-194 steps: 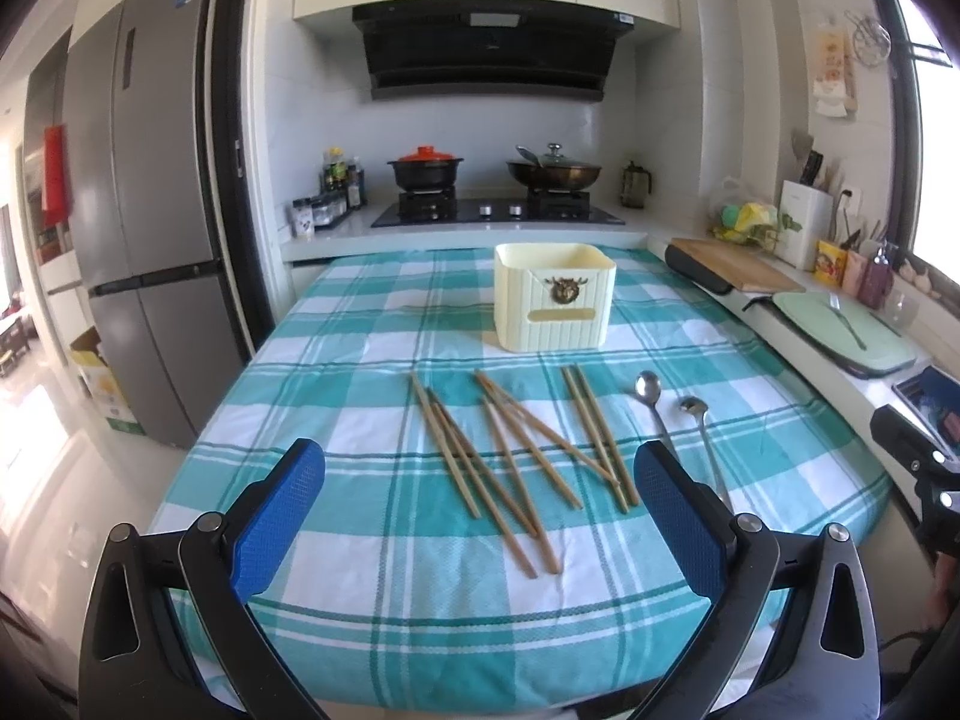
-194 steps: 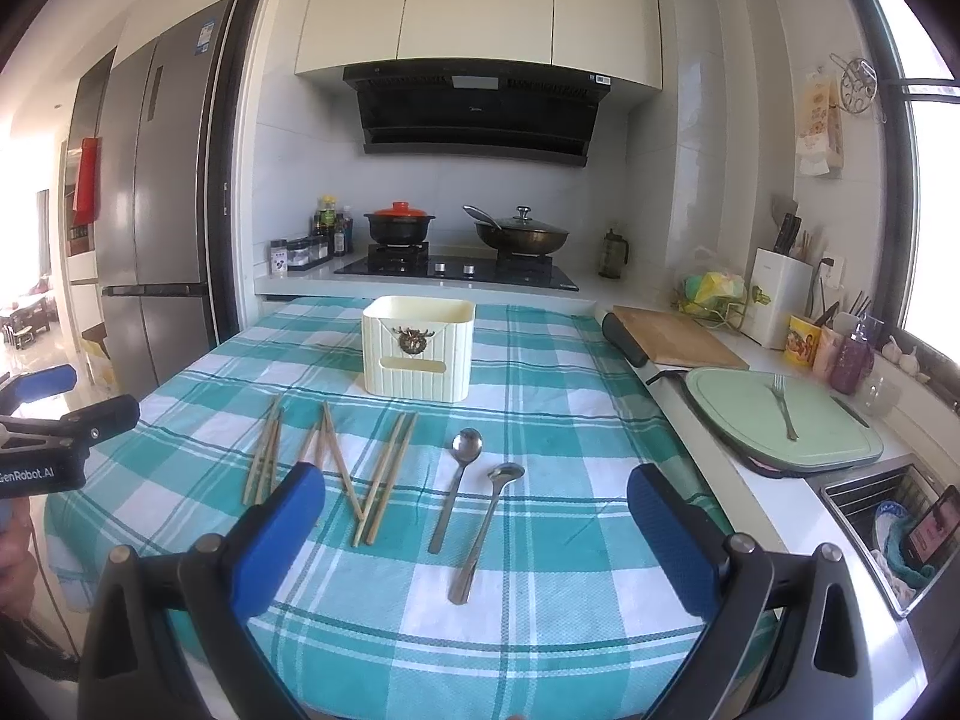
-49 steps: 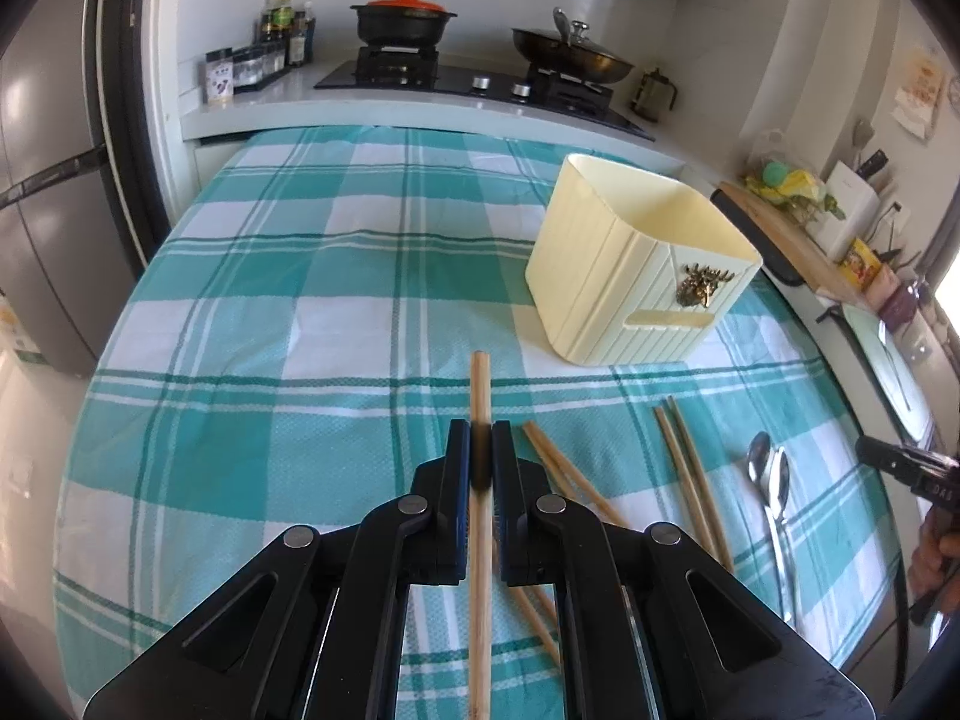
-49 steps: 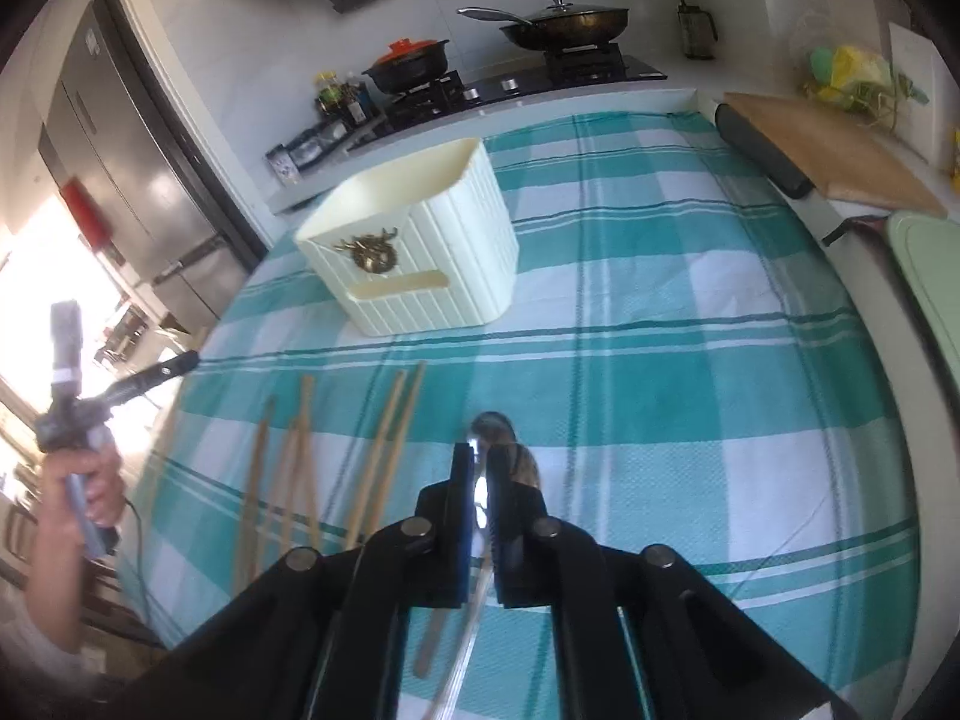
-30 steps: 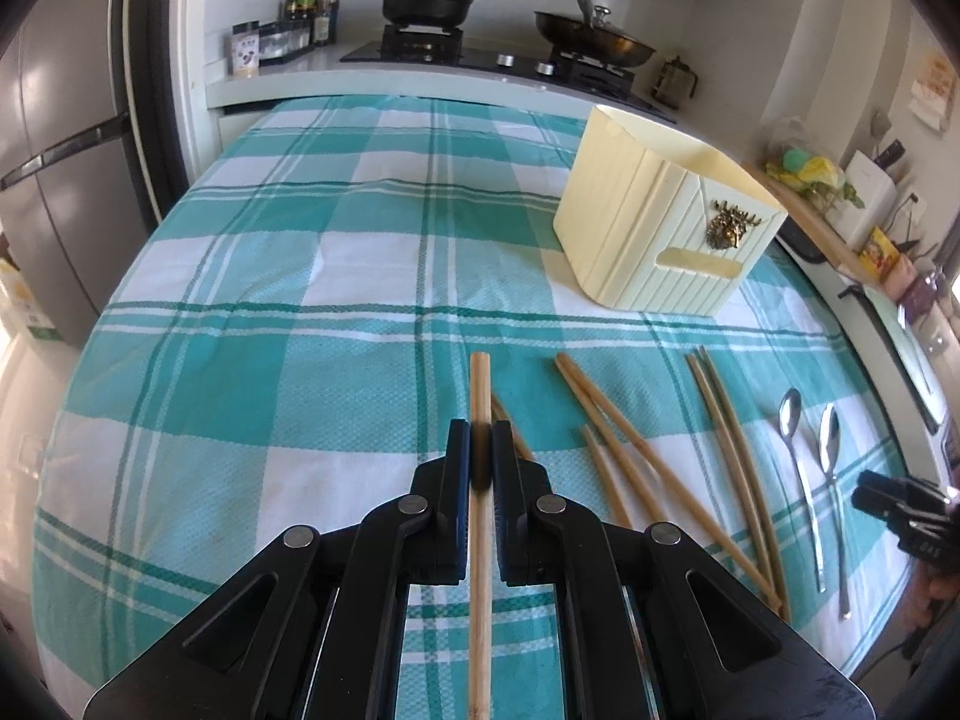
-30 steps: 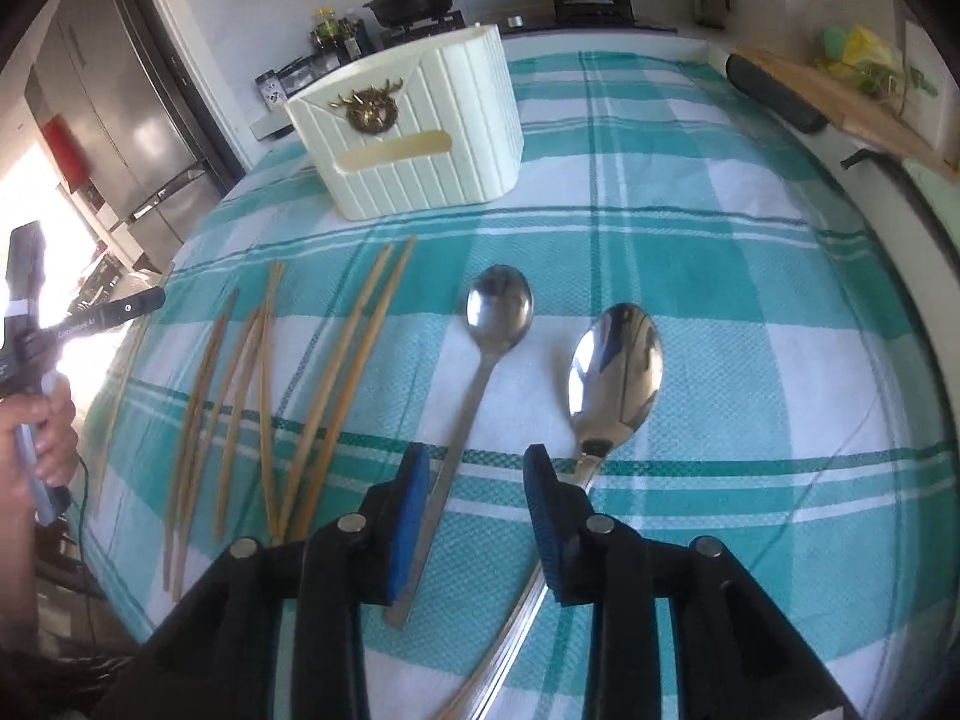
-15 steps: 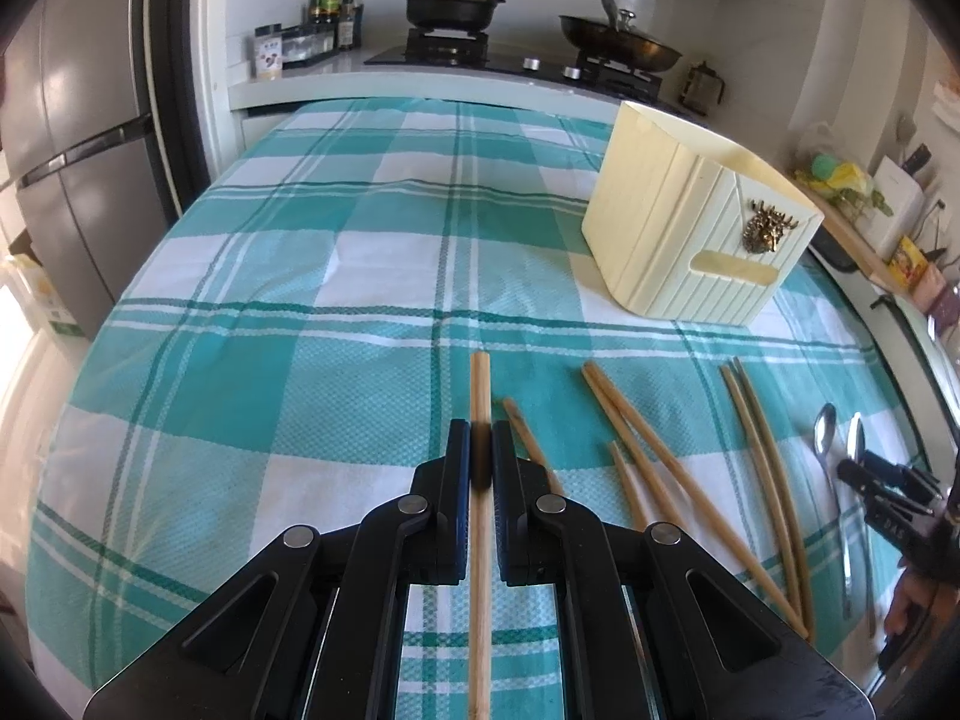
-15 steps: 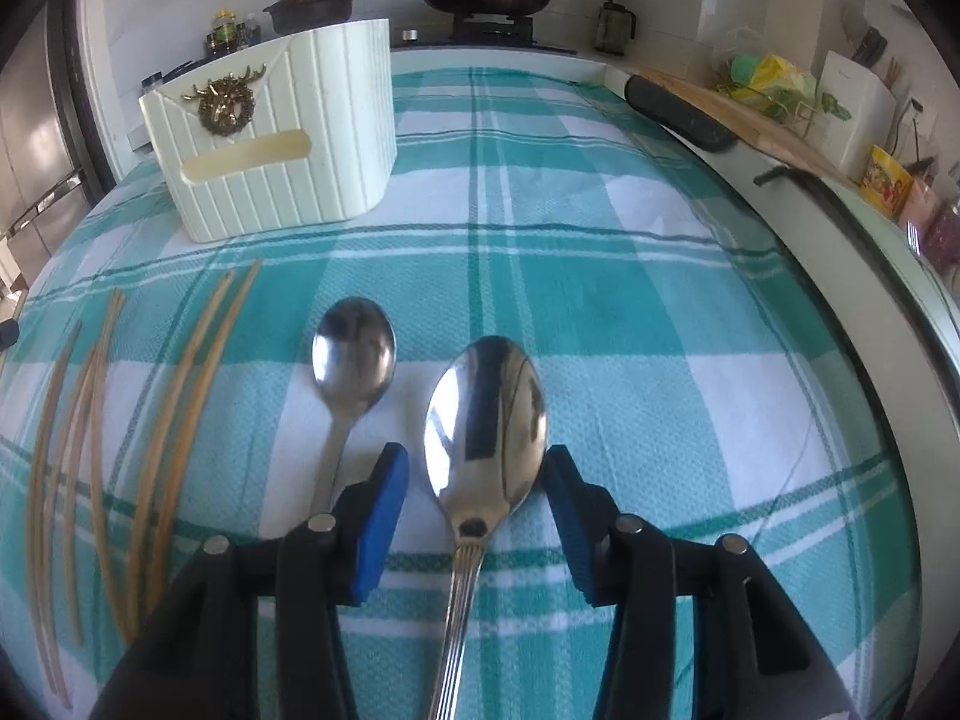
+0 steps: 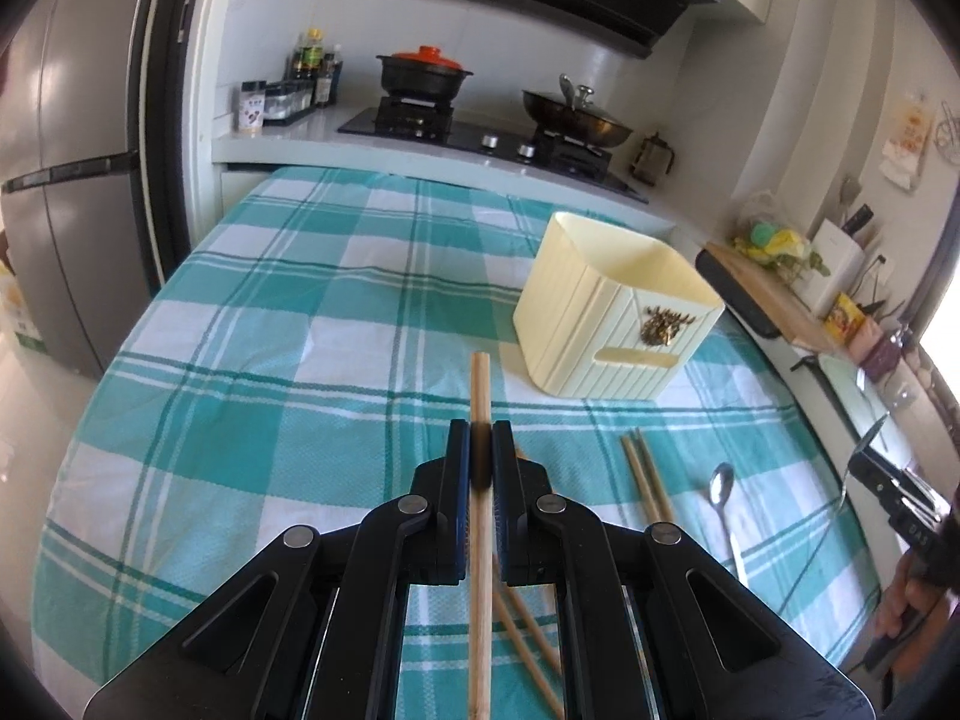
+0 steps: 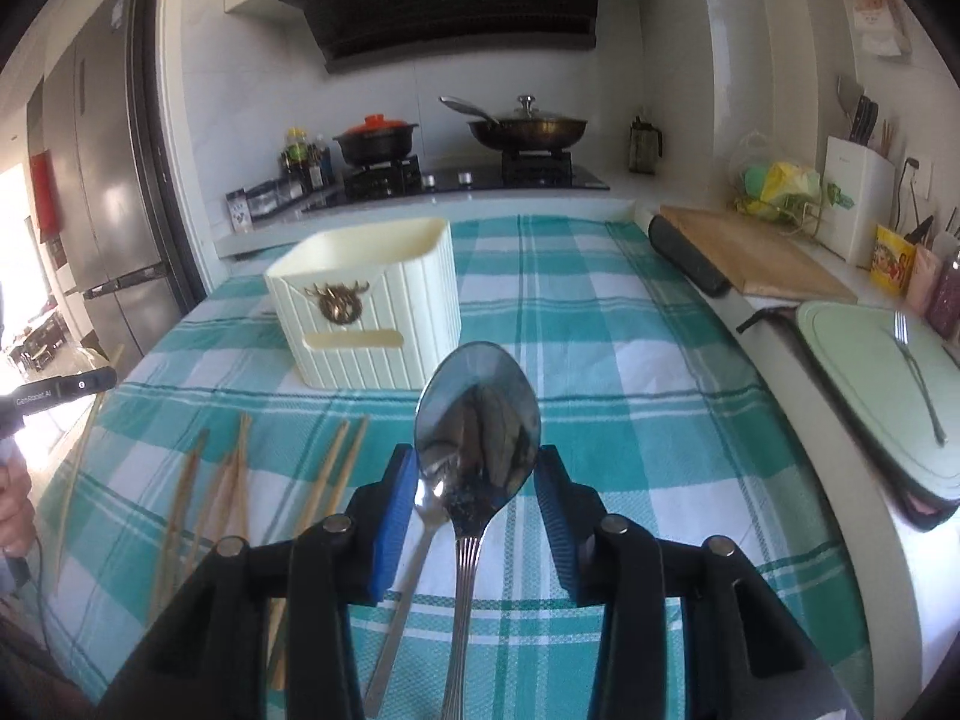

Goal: Organize utensils
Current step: 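Carry the chopstick in the left tool and spoon in the right tool over the caddy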

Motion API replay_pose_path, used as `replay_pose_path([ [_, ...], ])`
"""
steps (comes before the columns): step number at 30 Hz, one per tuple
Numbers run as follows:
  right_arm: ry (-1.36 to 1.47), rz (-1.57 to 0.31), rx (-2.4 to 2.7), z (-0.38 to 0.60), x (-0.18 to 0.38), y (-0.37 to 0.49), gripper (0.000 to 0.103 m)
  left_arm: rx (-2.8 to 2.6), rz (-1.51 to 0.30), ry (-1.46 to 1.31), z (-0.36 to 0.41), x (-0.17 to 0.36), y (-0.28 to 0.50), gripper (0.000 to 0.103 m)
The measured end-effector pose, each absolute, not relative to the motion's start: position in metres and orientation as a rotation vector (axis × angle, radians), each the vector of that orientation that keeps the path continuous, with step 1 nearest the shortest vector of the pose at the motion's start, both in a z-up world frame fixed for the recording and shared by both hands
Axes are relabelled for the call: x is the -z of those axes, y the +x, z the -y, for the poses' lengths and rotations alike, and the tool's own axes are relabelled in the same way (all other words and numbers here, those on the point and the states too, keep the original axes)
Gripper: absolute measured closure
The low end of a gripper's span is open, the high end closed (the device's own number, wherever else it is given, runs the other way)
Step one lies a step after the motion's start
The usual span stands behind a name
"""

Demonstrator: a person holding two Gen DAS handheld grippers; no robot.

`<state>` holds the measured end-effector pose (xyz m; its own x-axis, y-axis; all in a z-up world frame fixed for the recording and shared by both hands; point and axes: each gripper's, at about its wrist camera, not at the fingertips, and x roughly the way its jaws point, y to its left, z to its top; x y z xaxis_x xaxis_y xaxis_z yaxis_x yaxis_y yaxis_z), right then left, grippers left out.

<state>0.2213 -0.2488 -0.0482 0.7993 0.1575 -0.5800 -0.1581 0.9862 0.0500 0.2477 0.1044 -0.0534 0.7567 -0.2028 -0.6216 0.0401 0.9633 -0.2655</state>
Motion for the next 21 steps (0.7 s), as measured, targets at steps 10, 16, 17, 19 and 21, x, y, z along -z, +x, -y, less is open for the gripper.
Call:
replay_pose_path([
  [10,-0.003,-0.529,-0.177,0.252,0.025,0.198,0.062,0.143,-0.58,-0.243,-0.106,0.036,0.235,0.098],
  [16,-0.029,-0.512,-0.176,0.252,0.017,0.193,0.095,0.142,-0.533,-0.243,-0.108,0.036,0.228,0.099],
  [17,-0.037,-0.51,-0.174,0.252,0.016,0.193,0.095,0.129,-0.538,-0.222,-0.107,0.037,0.229,0.099],
  [19,-0.029,-0.516,-0.175,0.253,0.017,0.195,0.095,0.123,-0.547,-0.224,-0.108,0.039,0.23,0.099],
  [21,-0.014,-0.528,-0.172,0.255,0.018,0.197,0.095,0.116,-0.548,-0.23,-0.109,0.039,0.229,0.099],
])
